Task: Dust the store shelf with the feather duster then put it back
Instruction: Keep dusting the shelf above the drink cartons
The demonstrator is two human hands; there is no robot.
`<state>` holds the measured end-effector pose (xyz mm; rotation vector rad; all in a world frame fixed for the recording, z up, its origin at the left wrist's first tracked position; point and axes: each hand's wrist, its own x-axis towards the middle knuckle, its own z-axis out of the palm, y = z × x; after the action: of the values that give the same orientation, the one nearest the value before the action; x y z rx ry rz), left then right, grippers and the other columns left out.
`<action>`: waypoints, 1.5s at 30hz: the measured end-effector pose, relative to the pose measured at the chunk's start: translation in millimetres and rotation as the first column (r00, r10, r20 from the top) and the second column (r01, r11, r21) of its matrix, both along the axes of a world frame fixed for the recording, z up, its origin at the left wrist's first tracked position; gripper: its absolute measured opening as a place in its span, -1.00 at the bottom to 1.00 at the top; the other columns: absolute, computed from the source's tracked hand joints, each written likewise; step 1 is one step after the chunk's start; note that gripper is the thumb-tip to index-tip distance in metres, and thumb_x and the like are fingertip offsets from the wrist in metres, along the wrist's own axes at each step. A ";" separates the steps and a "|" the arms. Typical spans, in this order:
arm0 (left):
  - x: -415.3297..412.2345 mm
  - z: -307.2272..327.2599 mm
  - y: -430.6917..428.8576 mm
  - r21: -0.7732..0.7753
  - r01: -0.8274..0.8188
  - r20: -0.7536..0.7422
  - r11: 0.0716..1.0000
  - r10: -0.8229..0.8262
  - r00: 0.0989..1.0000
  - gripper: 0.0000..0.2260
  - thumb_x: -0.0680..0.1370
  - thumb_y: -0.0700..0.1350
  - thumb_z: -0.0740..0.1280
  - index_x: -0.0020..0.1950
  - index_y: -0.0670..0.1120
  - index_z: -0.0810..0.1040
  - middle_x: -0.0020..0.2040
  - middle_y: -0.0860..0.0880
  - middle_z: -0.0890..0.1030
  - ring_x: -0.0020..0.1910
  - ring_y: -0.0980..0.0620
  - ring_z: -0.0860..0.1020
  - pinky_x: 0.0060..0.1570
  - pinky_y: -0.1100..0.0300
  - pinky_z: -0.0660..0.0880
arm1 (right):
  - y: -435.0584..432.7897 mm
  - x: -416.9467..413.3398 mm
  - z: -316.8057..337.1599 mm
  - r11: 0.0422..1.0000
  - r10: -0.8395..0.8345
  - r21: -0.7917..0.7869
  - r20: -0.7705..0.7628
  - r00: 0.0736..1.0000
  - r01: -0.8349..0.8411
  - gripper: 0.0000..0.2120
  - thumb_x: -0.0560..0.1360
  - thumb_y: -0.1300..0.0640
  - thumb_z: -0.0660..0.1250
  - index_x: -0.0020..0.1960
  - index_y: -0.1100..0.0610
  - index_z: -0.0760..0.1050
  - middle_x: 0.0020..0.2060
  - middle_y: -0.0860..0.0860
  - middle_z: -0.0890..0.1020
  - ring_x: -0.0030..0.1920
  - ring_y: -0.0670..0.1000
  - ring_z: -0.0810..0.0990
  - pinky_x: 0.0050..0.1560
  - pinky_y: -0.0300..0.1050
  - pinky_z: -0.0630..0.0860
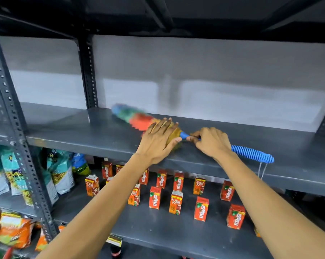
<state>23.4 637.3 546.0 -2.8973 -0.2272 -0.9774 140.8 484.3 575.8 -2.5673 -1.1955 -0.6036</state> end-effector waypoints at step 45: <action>106.7 4.2 -164.2 -0.036 0.374 -0.059 0.927 -0.376 0.925 -0.46 0.57 0.21 -0.13 0.49 0.00 0.03 0.54 -0.08 0.09 0.52 -0.02 0.00 0.48 0.00 -0.08 | -296.8 13.7 3.9 0.938 -0.284 0.088 -0.360 0.889 0.335 -0.83 0.42 -0.15 0.39 -0.04 -0.15 0.67 -0.44 -0.32 0.63 -0.29 -0.23 0.56 -0.21 -0.15 0.51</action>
<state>130.1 473.1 550.2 -3.0529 0.3375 -0.9242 154.4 187.5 579.7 -2.6102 -0.6074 -0.2696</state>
